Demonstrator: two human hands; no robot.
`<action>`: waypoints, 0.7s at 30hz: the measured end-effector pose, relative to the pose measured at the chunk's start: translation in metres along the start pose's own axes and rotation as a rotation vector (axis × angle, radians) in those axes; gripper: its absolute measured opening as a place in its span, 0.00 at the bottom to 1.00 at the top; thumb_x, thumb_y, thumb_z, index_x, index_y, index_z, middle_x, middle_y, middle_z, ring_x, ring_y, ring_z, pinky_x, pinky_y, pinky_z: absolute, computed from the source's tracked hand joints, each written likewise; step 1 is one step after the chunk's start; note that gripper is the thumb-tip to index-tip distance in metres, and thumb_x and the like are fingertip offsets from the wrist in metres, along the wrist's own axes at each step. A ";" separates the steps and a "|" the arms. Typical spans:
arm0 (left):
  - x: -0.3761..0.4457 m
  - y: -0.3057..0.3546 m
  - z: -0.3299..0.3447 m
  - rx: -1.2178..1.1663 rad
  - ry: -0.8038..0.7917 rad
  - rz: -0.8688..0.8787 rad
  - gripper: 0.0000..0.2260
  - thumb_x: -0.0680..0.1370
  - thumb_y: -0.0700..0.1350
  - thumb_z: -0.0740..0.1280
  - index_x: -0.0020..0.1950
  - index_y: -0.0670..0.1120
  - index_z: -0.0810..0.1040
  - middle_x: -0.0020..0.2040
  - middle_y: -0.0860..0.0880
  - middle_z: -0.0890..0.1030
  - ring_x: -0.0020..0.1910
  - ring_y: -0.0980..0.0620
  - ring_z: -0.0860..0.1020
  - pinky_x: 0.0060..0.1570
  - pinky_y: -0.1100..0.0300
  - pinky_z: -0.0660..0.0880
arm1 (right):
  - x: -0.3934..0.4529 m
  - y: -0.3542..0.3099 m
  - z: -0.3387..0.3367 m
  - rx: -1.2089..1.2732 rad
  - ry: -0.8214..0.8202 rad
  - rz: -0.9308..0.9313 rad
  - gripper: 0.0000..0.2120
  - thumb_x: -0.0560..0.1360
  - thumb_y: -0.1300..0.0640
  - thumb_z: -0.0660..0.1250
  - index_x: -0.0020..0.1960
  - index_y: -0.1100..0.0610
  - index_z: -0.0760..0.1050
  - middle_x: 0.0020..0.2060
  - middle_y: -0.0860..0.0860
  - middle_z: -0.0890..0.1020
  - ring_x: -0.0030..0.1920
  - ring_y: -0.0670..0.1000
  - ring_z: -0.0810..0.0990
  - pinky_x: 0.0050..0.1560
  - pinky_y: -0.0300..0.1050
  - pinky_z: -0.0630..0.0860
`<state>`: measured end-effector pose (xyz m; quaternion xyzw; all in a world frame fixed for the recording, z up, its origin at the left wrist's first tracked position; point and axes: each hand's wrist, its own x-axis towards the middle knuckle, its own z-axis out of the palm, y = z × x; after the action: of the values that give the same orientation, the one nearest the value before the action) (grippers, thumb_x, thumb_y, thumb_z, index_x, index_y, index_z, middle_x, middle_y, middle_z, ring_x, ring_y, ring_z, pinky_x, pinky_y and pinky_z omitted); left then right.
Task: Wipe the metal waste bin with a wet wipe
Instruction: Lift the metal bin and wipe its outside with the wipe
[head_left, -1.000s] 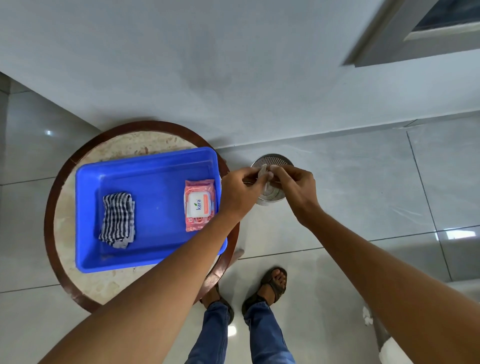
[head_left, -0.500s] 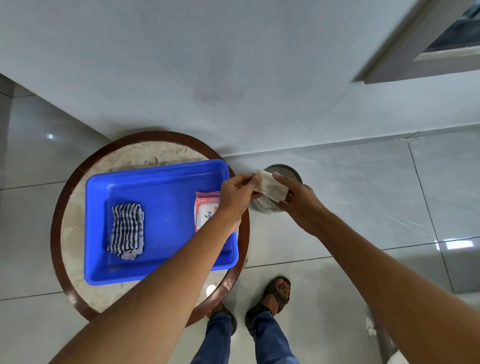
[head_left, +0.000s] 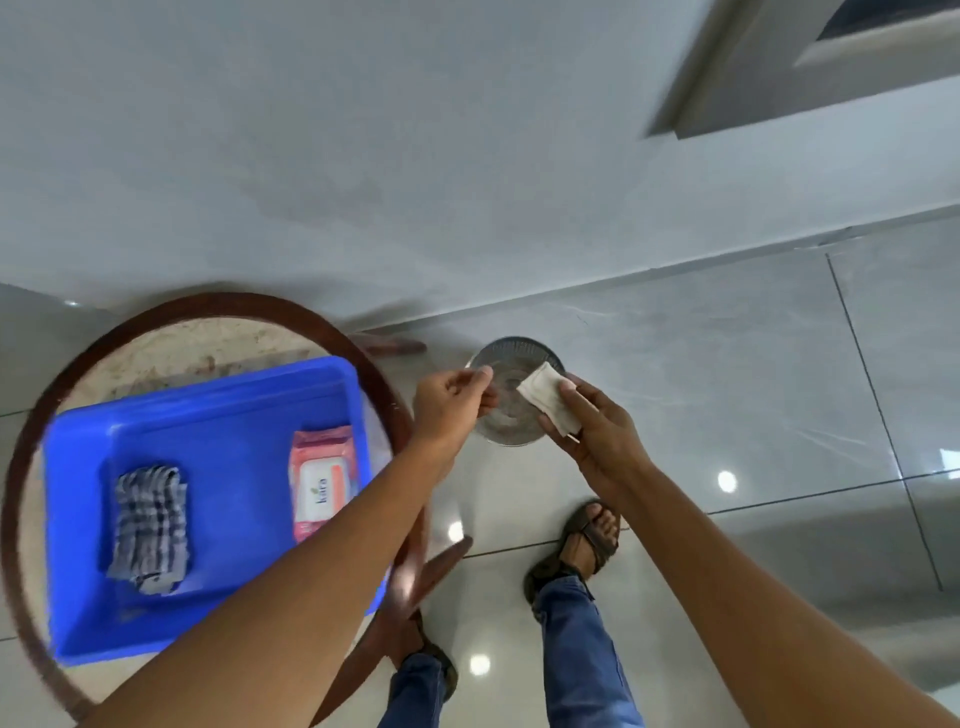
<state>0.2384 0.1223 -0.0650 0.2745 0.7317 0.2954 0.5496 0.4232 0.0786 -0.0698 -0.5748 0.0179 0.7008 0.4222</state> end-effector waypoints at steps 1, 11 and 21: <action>0.006 -0.011 0.014 0.076 0.004 0.024 0.10 0.83 0.39 0.73 0.54 0.31 0.86 0.44 0.34 0.87 0.37 0.43 0.85 0.50 0.49 0.86 | 0.010 -0.005 -0.022 0.003 0.020 -0.010 0.14 0.84 0.58 0.73 0.67 0.62 0.83 0.63 0.58 0.88 0.56 0.52 0.90 0.48 0.42 0.88; 0.060 -0.112 0.119 0.677 -0.112 0.255 0.08 0.80 0.43 0.76 0.53 0.39 0.90 0.48 0.42 0.91 0.46 0.49 0.87 0.55 0.50 0.85 | 0.103 0.002 -0.213 0.034 0.229 0.016 0.10 0.86 0.61 0.70 0.65 0.60 0.84 0.58 0.55 0.90 0.59 0.54 0.89 0.58 0.42 0.88; 0.079 -0.144 0.151 0.940 -0.135 0.426 0.12 0.81 0.44 0.74 0.40 0.38 0.85 0.35 0.43 0.85 0.34 0.43 0.81 0.37 0.47 0.80 | 0.137 0.041 -0.245 0.174 0.346 0.070 0.12 0.86 0.62 0.69 0.68 0.62 0.82 0.65 0.62 0.87 0.58 0.55 0.87 0.66 0.50 0.82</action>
<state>0.3537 0.1020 -0.2551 0.6528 0.6761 0.0218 0.3409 0.5936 0.0054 -0.2845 -0.6471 0.1706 0.6015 0.4362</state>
